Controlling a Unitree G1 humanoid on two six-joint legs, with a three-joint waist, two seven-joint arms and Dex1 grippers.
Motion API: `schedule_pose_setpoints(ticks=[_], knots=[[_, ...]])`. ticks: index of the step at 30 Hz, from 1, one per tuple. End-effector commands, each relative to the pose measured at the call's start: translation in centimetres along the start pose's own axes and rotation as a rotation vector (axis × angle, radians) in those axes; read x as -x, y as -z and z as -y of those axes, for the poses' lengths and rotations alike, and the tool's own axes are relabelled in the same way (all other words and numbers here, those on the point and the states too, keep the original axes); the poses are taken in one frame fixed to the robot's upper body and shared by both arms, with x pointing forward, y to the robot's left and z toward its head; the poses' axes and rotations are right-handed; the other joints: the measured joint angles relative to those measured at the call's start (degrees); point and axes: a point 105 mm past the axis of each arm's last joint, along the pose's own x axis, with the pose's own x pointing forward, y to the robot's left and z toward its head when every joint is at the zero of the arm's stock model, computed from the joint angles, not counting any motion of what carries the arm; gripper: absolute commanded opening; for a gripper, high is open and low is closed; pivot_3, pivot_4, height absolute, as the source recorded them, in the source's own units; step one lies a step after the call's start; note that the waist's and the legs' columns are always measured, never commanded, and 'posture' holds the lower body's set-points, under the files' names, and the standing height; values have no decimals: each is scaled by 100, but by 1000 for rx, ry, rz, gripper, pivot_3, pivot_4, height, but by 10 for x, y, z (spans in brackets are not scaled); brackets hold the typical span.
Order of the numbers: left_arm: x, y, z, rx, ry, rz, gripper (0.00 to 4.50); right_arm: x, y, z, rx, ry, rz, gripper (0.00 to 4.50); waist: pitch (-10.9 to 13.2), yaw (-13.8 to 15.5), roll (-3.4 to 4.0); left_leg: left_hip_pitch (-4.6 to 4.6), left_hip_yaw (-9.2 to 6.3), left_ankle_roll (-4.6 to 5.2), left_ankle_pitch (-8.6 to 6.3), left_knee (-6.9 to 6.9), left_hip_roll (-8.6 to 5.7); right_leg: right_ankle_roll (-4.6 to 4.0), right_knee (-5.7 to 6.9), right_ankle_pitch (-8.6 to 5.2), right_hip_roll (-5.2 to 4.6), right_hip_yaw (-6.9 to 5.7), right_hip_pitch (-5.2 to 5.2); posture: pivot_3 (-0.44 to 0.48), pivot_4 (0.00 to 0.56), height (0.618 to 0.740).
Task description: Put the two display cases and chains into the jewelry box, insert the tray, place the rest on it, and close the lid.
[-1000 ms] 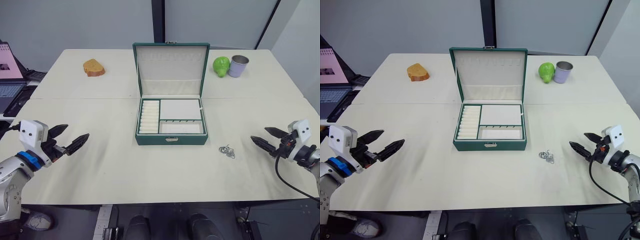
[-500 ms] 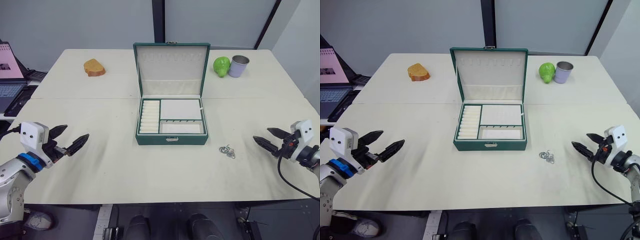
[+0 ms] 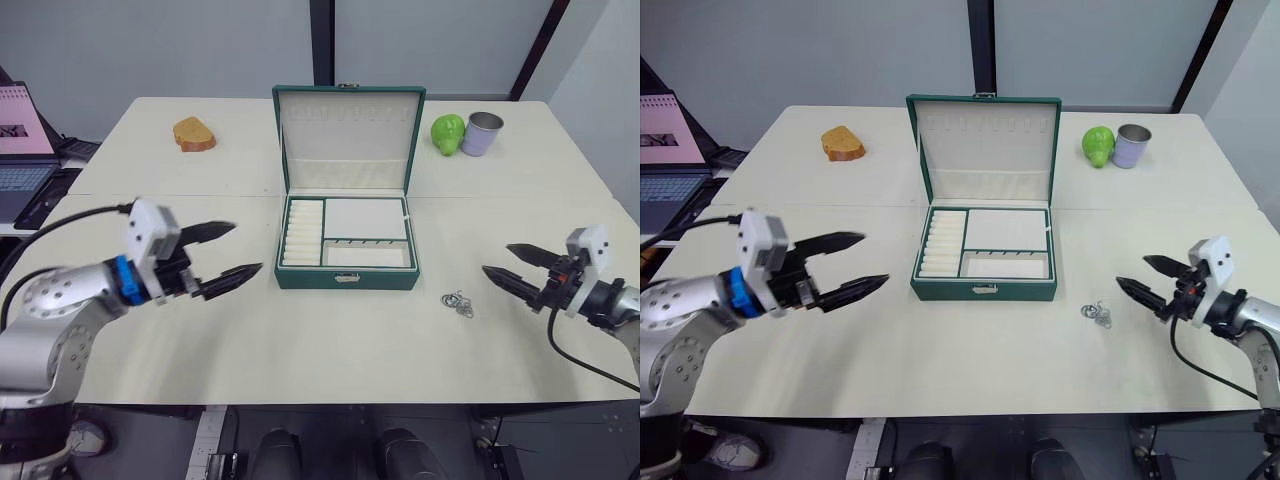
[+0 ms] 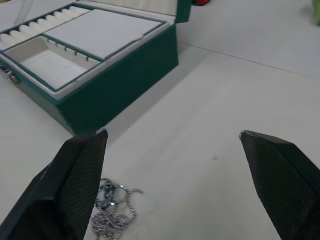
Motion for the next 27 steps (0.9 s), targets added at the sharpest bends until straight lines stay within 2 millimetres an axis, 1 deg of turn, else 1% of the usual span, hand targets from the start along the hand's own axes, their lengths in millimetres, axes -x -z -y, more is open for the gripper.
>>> schedule_pose_setpoints(ticks=[1,4,6,9,13,15,19,25,27], knots=[[-21,-17,19,-30,129,50,4500,-5,3,-14,40,-35,-27,4470,0,21,0,0,0,0,0,-1,-1,0,0,0,0,-1,0,0,150,740],[-41,-17,40,-40,266,71,4500,-9,21,-24,50,-41,-83,4470,0,43,0,-2,-1,0,0,0,-1,0,-2,0,1,2,-2,0,150,740],[-47,-11,51,-54,325,59,4500,-9,31,-28,49,-40,-101,4470,0,48,-1,-2,-2,0,0,0,-1,0,-1,0,2,1,-2,0,150,740],[-50,1,62,-88,378,37,4500,-9,48,-28,68,-12,-137,4470,0,43,0,-1,-1,0,0,1,-1,0,-1,0,2,2,-2,0,150,740],[-54,5,66,-128,399,40,4500,-9,58,-30,86,-18,-171,4470,0,46,-1,0,-1,0,0,3,-1,0,1,0,3,3,-3,0,150,740],[-55,4,68,-145,406,46,4500,-10,64,-30,121,-18,-199,4470,0,50,-1,1,-3,0,0,3,-1,0,1,0,3,2,-1,0,150,740],[-56,5,72,-172,425,44,4500,-11,74,-31,131,-19,-223,4470,-2,51,-3,1,-3,1,0,4,-1,0,1,0,3,3,0,0,150,740],[-55,7,76,-182,437,39,4500,-7,94,-32,151,-27,-279,4470,-12,51,-16,7,-4,1,0,4,0,0,1,0,4,2,7,0,150,740],[-55,8,75,-187,435,33,4500,-7,98,-31,158,-25,-291,4080,-17,51,-23,10,-5,1,0,4,0,0,1,0,4,1,12,0,150,740]])
